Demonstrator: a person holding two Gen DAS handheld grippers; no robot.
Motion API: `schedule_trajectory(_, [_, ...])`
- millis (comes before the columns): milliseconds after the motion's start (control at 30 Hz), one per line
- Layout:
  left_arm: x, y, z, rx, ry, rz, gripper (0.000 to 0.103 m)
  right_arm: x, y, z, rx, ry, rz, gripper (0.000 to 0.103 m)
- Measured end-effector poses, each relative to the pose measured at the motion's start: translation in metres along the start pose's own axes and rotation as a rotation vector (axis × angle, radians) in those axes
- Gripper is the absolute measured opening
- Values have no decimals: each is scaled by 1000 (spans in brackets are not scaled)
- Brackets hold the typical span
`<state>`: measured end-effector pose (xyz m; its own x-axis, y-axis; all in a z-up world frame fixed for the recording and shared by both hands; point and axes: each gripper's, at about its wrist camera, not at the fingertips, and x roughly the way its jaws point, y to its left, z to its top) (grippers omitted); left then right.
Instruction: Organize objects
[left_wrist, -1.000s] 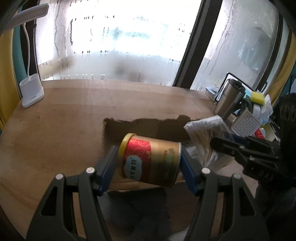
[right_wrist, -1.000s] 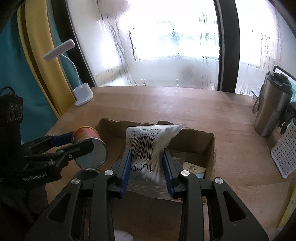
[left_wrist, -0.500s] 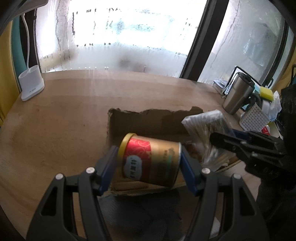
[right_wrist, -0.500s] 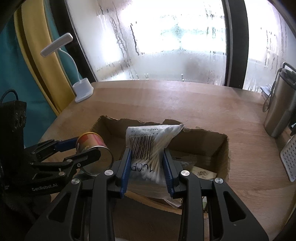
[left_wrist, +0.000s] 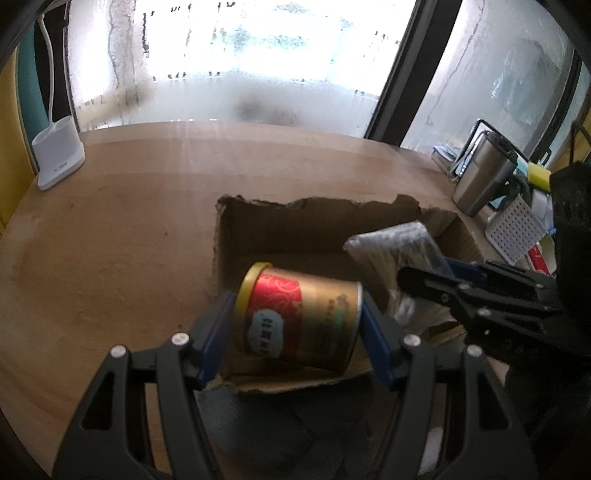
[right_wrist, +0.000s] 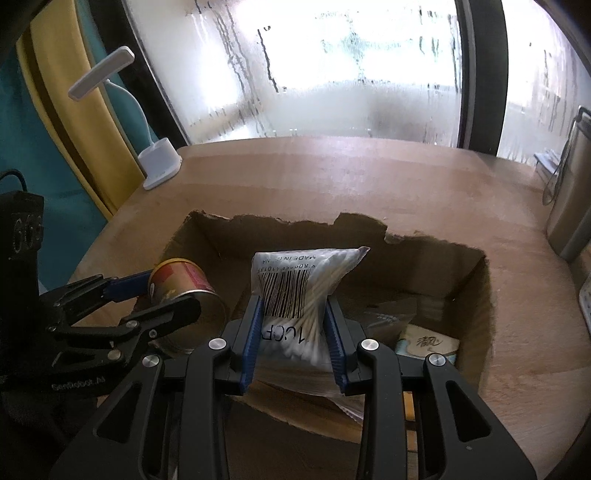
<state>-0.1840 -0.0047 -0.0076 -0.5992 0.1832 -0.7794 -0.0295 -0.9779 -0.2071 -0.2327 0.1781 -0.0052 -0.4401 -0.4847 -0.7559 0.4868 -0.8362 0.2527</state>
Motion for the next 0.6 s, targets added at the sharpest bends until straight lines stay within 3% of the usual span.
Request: schedule_trajectory(600, [-7, 3, 1, -6, 2, -29, 70, 15, 2, -1, 41, 35, -4, 35])
